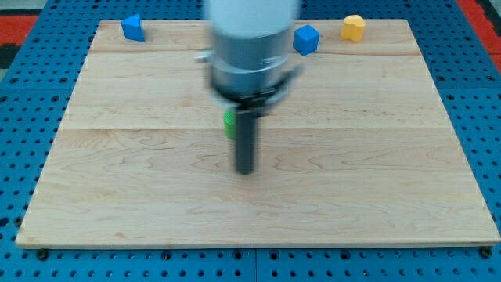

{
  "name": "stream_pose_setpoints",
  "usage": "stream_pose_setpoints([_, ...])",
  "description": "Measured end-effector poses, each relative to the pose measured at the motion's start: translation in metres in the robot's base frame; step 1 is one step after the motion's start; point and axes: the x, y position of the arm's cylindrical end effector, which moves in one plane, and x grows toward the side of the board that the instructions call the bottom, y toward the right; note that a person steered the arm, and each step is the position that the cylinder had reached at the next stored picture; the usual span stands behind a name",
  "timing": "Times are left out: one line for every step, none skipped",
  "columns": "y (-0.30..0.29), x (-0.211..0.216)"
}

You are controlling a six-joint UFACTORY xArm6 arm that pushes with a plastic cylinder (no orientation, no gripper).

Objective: Add blue triangle in a diagonal line with green circle and red blocks

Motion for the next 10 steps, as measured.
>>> stream_pose_setpoints([-0.154, -0.048])
stream_pose_setpoints([-0.242, -0.134])
stream_pose_setpoints([-0.241, -0.199])
stream_pose_setpoints([-0.237, -0.297])
stream_pose_setpoints([-0.219, -0.327])
stream_pose_setpoints([-0.168, -0.312])
stream_pose_setpoints([-0.104, -0.290])
stream_pose_setpoints([-0.128, -0.303])
stream_pose_setpoints([-0.084, -0.304])
stream_pose_setpoints([-0.075, -0.265])
